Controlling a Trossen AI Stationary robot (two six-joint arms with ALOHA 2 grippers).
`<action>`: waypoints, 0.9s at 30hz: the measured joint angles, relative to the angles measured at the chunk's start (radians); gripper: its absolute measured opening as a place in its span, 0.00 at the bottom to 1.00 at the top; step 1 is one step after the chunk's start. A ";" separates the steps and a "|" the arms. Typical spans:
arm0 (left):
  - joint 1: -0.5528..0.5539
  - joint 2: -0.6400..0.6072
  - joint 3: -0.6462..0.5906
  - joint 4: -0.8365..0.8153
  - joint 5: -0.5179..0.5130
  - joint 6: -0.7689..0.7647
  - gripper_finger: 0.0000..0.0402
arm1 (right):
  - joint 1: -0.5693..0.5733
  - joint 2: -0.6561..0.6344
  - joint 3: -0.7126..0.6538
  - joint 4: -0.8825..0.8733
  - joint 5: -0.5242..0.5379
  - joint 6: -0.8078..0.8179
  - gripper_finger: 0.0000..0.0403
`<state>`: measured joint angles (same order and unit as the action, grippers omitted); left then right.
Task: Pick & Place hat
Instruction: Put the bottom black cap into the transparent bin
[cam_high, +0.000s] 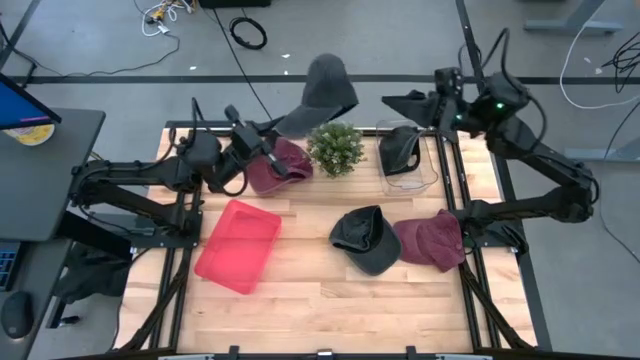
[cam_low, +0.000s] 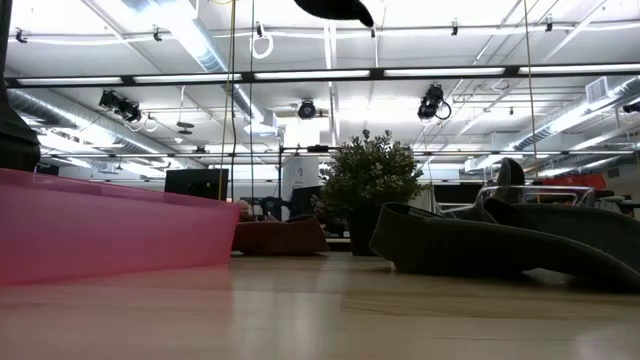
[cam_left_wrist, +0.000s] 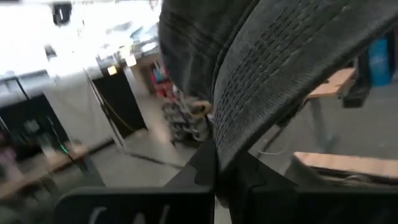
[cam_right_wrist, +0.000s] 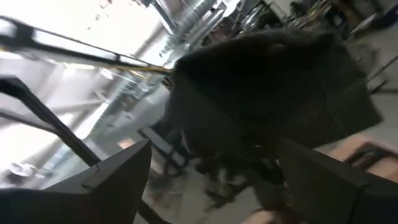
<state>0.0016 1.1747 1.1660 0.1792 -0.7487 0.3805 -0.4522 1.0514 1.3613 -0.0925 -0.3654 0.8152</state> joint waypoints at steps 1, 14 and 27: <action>0.003 -0.001 0.000 -0.028 -0.002 -0.062 0.03 | 0.000 -0.013 0.000 -0.024 0.013 -0.038 0.85; 0.105 0.030 -0.001 -0.227 0.132 -0.892 0.03 | 0.154 -0.002 0.000 -0.274 0.290 -0.344 0.76; 0.125 0.109 -0.001 -0.367 0.187 -0.971 0.03 | 0.299 0.141 0.000 -0.120 0.391 -0.475 0.71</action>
<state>0.1265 1.2837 1.1652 -0.1879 -0.5616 -0.5908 -0.1533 1.1922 1.3613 -0.2128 0.0257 0.3401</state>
